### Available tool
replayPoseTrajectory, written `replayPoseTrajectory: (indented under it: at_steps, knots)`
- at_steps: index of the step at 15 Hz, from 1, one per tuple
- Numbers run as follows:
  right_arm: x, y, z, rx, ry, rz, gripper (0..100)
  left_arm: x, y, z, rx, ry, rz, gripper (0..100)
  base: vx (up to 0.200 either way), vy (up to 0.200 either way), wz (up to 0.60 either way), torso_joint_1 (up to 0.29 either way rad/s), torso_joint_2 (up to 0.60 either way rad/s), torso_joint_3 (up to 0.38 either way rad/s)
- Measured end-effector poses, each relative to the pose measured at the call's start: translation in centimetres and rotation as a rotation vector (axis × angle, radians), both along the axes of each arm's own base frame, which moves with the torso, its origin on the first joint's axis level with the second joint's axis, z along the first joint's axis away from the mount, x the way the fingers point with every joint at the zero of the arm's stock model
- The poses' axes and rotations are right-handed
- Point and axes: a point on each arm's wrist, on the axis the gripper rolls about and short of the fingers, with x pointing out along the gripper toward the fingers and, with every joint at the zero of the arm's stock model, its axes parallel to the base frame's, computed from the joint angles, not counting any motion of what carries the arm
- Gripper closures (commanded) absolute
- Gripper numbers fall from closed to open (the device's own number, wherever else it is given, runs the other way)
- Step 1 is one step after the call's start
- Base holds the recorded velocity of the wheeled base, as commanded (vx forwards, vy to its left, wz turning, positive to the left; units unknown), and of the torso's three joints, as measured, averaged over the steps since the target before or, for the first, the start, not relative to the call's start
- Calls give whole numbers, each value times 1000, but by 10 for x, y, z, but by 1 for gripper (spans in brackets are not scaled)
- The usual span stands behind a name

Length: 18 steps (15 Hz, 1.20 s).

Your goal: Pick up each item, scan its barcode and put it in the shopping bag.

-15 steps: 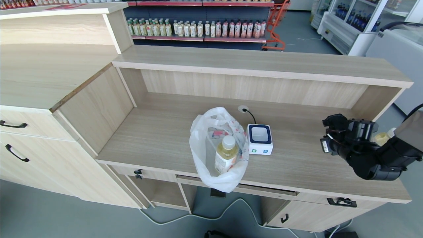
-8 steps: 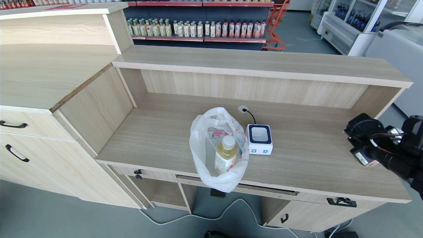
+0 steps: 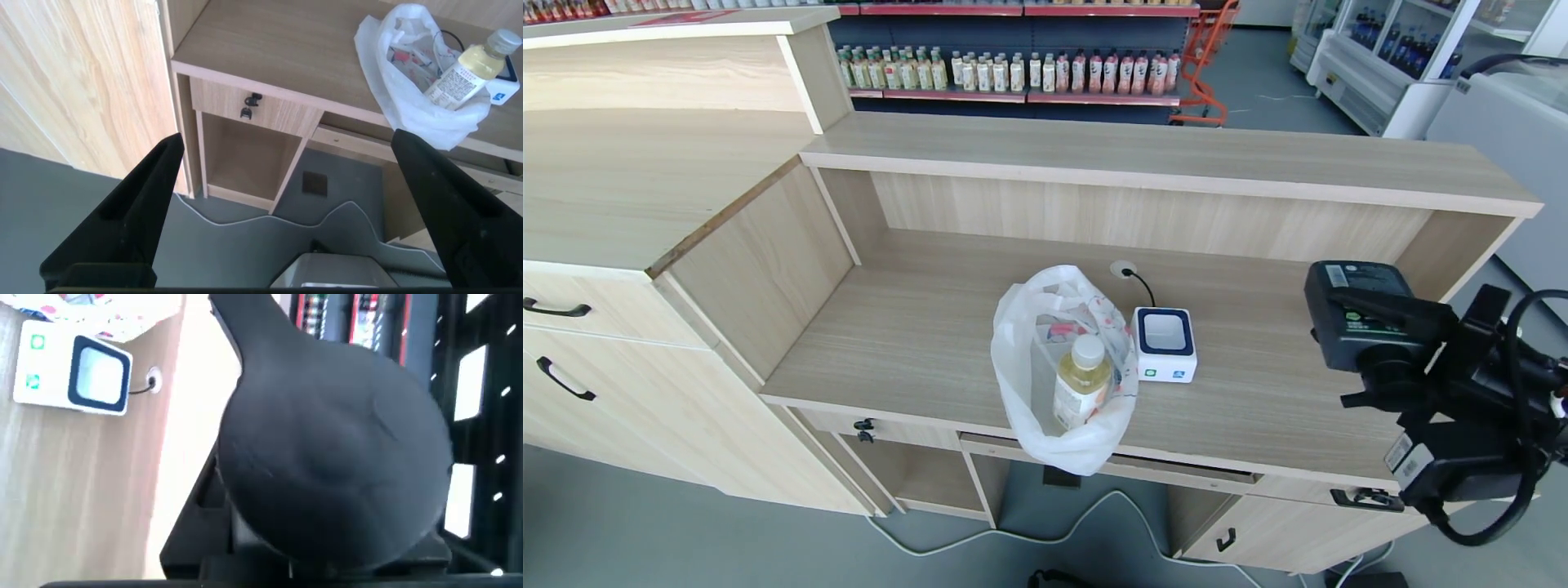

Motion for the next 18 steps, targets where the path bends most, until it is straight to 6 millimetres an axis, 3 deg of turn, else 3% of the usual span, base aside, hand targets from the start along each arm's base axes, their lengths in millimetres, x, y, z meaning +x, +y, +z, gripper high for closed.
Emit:
replayPoseTrajectory:
  at_steps: [3, 8, 18]
  knots:
    - [-22, 40, 9, -245, -349, 225, 100, 0, 0, 0, 0, 0, 0, 0, 0, 0, 0, 0, 0, 0]
    - [-60, 85, 14, -356, -703, 487, 100, 0, 0, 0, -1, 0, 0, 0, 0, 0, 0, 0, 0, 0]
    - [-99, 102, 18, -286, -778, 679, 100, 0, 0, 0, 0, 0, 0, 0, 0, 0, 0, 0, 0, 0]
